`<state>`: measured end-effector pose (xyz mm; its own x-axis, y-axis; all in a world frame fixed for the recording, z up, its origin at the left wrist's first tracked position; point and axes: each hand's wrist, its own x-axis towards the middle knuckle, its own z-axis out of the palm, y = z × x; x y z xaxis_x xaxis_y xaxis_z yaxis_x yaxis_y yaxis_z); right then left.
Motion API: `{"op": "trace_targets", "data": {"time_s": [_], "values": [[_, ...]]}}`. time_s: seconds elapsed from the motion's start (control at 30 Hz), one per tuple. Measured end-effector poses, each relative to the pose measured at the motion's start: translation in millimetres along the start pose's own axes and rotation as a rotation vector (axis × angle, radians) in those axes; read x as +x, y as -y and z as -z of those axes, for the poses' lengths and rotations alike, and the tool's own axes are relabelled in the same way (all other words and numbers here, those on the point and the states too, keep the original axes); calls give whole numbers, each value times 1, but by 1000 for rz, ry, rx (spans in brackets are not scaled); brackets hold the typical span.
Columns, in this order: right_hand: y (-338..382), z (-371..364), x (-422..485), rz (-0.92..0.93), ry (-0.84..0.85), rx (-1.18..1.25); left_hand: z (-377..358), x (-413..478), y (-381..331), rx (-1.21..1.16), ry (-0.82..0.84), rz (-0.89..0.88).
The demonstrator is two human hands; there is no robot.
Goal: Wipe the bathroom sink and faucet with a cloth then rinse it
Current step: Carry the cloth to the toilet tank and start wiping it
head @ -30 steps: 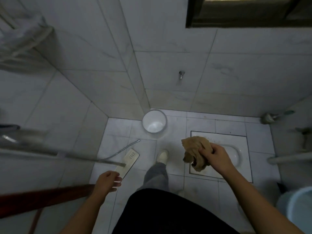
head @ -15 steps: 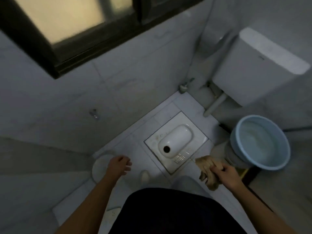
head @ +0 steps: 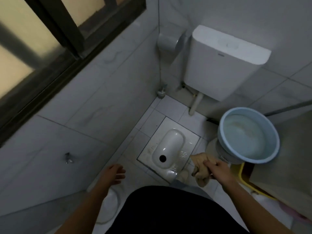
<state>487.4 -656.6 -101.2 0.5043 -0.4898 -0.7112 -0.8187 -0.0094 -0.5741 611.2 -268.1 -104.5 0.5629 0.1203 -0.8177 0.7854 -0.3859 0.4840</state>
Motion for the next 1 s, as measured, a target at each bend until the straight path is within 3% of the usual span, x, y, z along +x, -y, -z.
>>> {"op": "trace_targets", "data": {"time_s": [0.13, 0.33, 0.53, 0.8, 1.0], "values": [[64, -7, 32, 127, 114, 0, 6, 7, -6, -63, -70, 54], [140, 0, 67, 221, 130, 42, -3, 33, -70, 27, -58, 34], [160, 5, 96, 105, -17, 217, -30, 107, -188, 180, 81, -67], [153, -22, 82, -148, -354, 372, -92, 192, -346, 558, 332, -192], [164, -27, 77, -141, -445, 417, -142, 190, -399, 627, 501, -264]]}}
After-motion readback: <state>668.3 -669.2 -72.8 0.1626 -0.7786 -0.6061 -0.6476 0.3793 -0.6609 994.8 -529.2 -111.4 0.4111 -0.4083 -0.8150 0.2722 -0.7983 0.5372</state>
